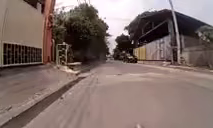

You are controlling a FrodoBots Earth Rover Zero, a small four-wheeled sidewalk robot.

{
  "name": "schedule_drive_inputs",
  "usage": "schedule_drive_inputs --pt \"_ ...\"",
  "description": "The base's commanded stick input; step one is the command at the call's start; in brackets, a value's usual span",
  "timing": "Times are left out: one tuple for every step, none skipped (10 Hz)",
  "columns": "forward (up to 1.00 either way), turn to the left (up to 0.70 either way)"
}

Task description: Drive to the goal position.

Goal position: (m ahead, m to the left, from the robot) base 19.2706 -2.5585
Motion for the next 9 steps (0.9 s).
schedule_drive_inputs --pt "1.0 0.0" --pt "1.0 0.0" --pt "1.0 0.0" --pt "1.0 0.0" --pt "1.0 0.0" --pt "1.0 0.0" --pt "1.0 0.0" --pt "1.0 0.0" --pt "1.0 0.0"
